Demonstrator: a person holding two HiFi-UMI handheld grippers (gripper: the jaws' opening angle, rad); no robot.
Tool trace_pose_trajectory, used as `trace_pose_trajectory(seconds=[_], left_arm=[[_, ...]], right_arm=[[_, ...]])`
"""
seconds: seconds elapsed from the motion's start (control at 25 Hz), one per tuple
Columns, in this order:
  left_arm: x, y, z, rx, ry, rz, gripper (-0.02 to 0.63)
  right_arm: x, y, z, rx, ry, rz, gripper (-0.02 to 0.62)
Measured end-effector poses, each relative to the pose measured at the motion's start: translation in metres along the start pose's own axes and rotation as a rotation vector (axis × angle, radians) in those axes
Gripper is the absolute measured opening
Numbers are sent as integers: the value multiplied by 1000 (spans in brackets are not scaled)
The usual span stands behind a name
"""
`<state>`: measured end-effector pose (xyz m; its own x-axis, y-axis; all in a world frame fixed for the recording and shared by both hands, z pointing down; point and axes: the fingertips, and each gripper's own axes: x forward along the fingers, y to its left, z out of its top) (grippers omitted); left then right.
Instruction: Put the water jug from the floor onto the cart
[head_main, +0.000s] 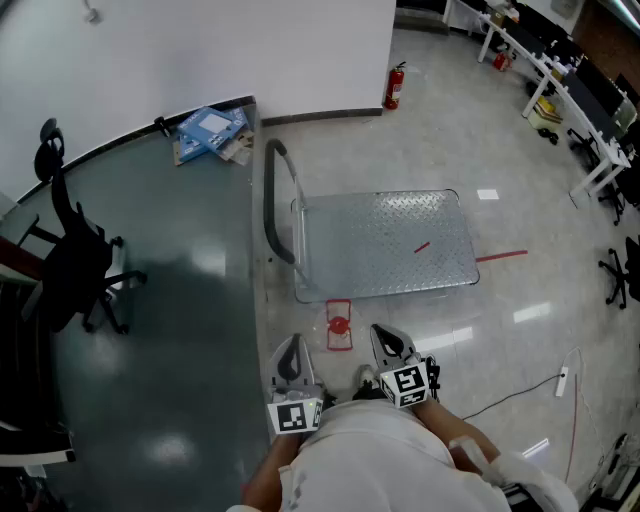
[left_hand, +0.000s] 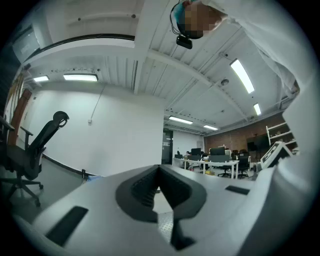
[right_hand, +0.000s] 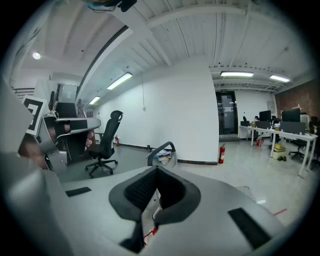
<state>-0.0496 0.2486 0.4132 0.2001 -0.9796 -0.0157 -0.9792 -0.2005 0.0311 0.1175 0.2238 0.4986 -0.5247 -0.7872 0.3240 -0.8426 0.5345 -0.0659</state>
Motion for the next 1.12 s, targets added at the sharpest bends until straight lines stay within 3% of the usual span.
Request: trace_pose_trajectory(seconds=[0.64, 0.92, 1.12], left_arm=[[-2, 3, -1, -1, -2, -2, 3], [8, 11, -3, 4, -13, -18, 3], [25, 25, -16, -26, 14, 1, 3]], right_arm=[[12, 1, -11, 8, 34, -16, 12], [67, 2, -41, 23, 193, 27, 14], [123, -1, -118, 35, 411, 31, 38]])
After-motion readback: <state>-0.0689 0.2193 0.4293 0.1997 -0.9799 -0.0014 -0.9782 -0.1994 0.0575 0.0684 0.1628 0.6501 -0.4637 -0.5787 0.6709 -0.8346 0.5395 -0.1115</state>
